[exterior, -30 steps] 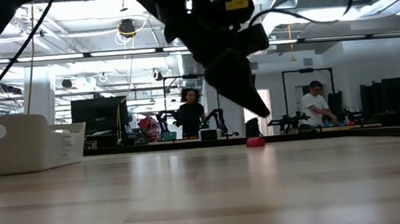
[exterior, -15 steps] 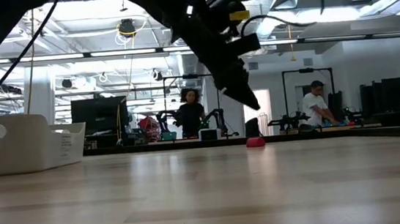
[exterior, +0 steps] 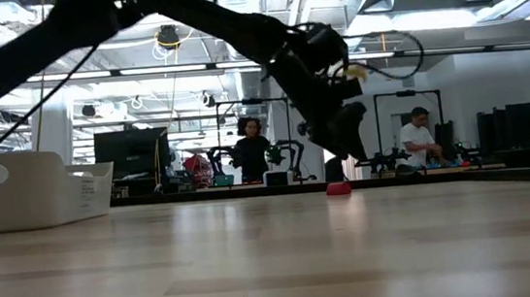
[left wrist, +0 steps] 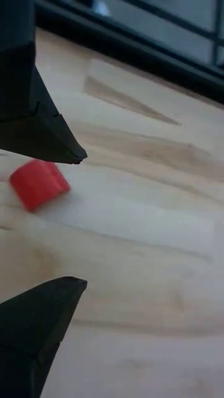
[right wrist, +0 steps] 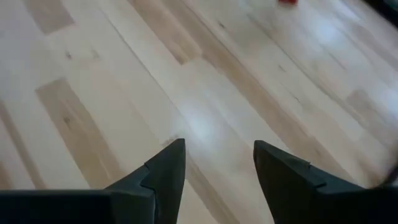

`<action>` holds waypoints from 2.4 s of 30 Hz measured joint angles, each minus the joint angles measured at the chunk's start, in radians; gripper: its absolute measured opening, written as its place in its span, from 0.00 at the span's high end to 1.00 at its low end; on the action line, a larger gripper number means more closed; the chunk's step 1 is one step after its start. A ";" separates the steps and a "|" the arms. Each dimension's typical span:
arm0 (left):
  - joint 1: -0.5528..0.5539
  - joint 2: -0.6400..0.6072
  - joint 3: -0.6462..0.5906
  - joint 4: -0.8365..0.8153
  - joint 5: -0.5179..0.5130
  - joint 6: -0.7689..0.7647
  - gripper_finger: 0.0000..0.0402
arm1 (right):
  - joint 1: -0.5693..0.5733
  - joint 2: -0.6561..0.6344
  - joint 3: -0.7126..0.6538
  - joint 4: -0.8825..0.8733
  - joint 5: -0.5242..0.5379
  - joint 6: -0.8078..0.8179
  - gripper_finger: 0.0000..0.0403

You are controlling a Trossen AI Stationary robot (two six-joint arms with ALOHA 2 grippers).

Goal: Sort blocks by size
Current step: Put the red small block into the white bin

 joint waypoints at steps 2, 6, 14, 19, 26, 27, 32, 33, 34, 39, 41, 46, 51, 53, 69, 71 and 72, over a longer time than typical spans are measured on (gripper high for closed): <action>0.016 0.040 0.065 -0.034 -0.002 -0.041 0.25 | 0.002 0.000 -0.001 0.014 0.038 -0.032 0.46; 0.050 0.096 0.124 -0.079 -0.007 -0.109 0.25 | 0.003 0.000 -0.001 0.039 0.088 -0.085 0.46; 0.055 0.108 0.124 -0.073 -0.016 -0.143 0.26 | 0.003 0.000 -0.002 0.089 0.113 -0.145 0.46; 0.047 0.116 0.122 -0.112 -0.033 -0.077 0.33 | 0.003 0.000 -0.002 0.096 0.120 -0.145 0.46; 0.041 0.114 0.182 -0.190 -0.066 0.017 0.41 | -0.001 0.000 -0.002 0.096 0.133 -0.147 0.46; 0.041 0.111 0.185 -0.195 -0.057 0.017 0.41 | -0.003 0.000 -0.002 0.096 0.134 -0.147 0.46; 0.045 0.115 0.200 -0.283 -0.051 0.018 0.41 | -0.021 0.000 -0.002 0.104 0.136 -0.168 0.46; 0.046 0.115 0.201 -0.285 -0.051 0.023 0.41 | -0.027 0.000 -0.002 0.105 0.136 -0.171 0.46; 0.046 0.115 0.204 -0.282 -0.051 0.031 0.41 | -0.034 0.000 -0.002 0.106 0.136 -0.178 0.46; 0.040 0.113 0.205 -0.275 -0.049 0.111 0.41 | -0.072 0.000 -0.002 0.163 0.136 -0.252 0.46; 0.030 0.113 0.205 -0.247 -0.052 0.181 0.41 | -0.084 0.000 -0.002 0.185 0.136 -0.281 0.46; -0.015 0.112 0.220 -0.162 -0.133 0.423 0.41 | -0.104 0.000 -0.002 0.204 0.136 -0.300 0.46; -0.044 0.105 0.245 -0.155 -0.202 0.646 0.41 | -0.103 -0.005 -0.002 0.194 0.135 -0.300 0.46; -0.046 0.116 0.245 -0.169 -0.216 0.646 0.41 | -0.103 -0.013 -0.002 0.191 0.135 -0.300 0.46; -0.019 0.129 0.225 -0.247 -0.193 0.299 0.50 | -0.124 -0.072 -0.002 0.183 0.140 -0.315 0.46; -0.010 0.125 0.254 -0.254 -0.118 0.250 0.50 | -0.125 -0.072 -0.002 0.176 0.140 -0.295 0.46; -0.003 0.120 0.257 -0.260 -0.074 0.229 0.50 | -0.128 -0.072 -0.001 0.169 0.140 -0.280 0.46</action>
